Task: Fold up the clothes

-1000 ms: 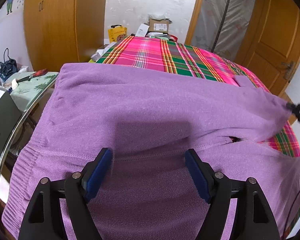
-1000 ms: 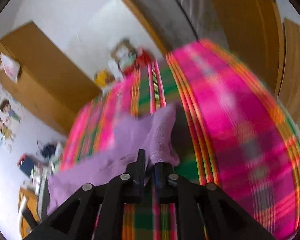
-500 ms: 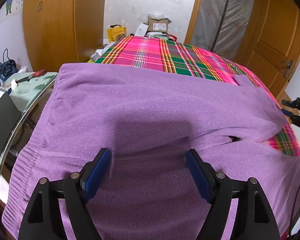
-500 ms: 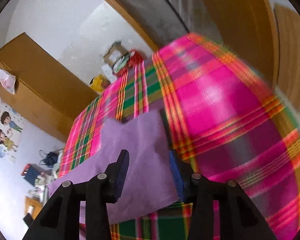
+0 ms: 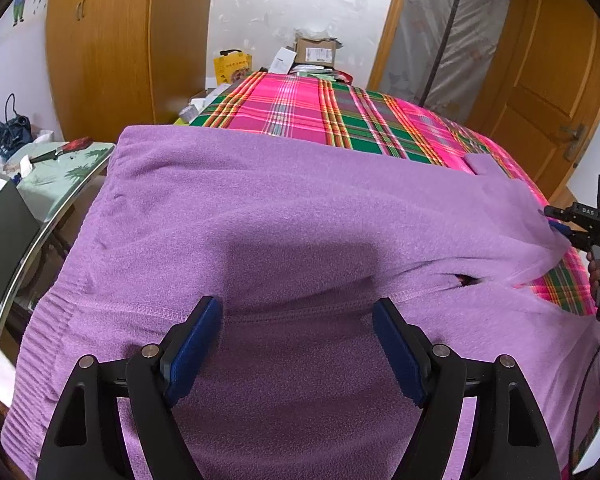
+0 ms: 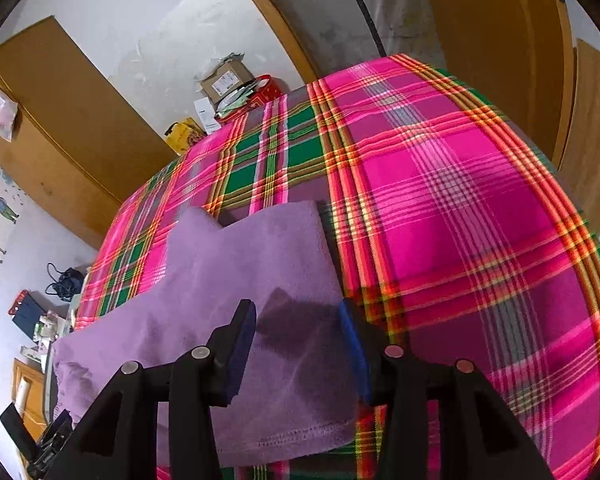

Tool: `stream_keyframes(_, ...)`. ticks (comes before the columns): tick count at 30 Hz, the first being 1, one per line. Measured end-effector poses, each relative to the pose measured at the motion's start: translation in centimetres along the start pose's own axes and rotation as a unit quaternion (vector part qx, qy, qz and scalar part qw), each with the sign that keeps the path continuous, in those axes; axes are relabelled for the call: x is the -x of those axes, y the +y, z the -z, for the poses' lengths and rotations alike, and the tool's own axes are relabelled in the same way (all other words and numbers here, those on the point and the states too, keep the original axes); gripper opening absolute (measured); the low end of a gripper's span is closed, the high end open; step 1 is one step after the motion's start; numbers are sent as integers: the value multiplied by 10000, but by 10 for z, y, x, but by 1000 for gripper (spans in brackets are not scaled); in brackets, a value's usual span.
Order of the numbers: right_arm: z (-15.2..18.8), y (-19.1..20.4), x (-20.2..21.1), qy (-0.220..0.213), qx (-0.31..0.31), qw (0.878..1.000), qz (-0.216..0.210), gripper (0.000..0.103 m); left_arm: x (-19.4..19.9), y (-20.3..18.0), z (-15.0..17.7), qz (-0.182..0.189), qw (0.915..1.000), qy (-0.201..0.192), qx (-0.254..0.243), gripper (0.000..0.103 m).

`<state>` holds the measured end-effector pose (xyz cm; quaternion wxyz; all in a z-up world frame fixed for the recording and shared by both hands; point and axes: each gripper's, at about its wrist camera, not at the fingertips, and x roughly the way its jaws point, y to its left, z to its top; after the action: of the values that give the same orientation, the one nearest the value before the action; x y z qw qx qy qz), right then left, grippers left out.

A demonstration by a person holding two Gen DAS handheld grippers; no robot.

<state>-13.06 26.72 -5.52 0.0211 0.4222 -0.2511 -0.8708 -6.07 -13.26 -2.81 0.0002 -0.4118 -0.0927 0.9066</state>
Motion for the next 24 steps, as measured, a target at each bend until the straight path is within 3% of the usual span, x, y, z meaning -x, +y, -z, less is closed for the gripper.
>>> stream_keyframes(3, 2, 1, 2, 126, 14, 9997, -223, 46, -1, -2, 0, -68, 10000, 13, -57, 80)
stream_keyframes(4, 3, 5, 2, 157, 85, 9994, -296, 39, -1, -3, 0, -97, 9999, 18, -82, 80)
stream_keyframes(5, 4, 9, 1, 181, 169, 9991, -358, 24, -1, -4, 0, -125, 9999, 24, -106, 80)
stream_keyframes(7, 8, 16, 4, 191, 318, 9987, -337, 11, 0, -7, 0, -198, 9997, 7, -169, 80)
stream_keyframes(11, 12, 42, 22, 18, 621, 9972, -408, 10, 11, -19, 1, 0, 9995, -182, -243, 80)
stream_keyframes(14, 19, 88, 42, -177, 1097, 9914, -696, 10, 11, -30, 2, -54, 9985, -285, -475, 80)
stream_keyframes(16, 26, 122, 52, -262, 1473, 9845, -919, 10, 4, -30, 2, -52, 9988, -136, -467, 80)
stream_keyframes(19, 54, 179, 48, 34, 2083, 9677, -1419, 12, -2, -23, 0, 78, 9996, 10, -287, 80)
stream_keyframes(24, 117, 243, 13, 1162, 2890, 9277, -2057, 19, -2, -20, 1, 201, 9997, 14, -158, 80)
